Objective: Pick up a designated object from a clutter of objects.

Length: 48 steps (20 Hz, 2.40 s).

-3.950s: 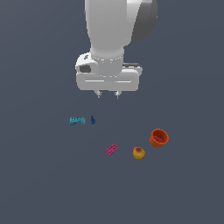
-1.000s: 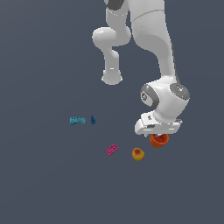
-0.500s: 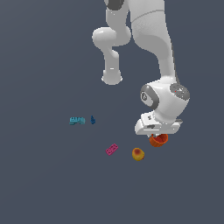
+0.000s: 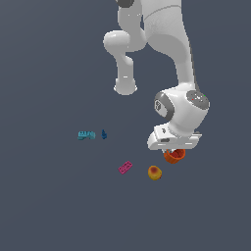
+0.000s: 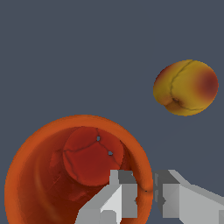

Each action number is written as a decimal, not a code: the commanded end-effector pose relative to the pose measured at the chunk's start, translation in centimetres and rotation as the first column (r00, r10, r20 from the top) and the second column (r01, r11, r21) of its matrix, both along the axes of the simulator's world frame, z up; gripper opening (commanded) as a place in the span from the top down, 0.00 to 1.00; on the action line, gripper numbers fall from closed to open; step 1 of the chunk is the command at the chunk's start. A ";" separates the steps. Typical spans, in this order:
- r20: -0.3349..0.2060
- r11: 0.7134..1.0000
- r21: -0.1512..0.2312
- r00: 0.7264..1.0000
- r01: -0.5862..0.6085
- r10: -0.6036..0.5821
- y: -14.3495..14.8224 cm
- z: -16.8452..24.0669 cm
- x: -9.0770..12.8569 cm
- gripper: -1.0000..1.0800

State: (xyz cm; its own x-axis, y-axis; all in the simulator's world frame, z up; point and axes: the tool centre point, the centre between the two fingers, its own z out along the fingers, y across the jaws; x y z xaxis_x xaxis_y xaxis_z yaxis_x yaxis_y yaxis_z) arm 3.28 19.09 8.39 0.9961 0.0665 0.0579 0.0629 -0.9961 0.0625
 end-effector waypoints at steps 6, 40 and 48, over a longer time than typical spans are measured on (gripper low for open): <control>0.003 1.000 0.001 1.000 0.001 -0.001 -4.8 3.8 0.6 1.00; 0.002 1.000 0.002 1.000 0.000 0.000 -37.7 29.4 4.9 1.00; 0.001 1.000 0.000 1.000 0.000 0.000 -41.9 32.7 5.7 1.00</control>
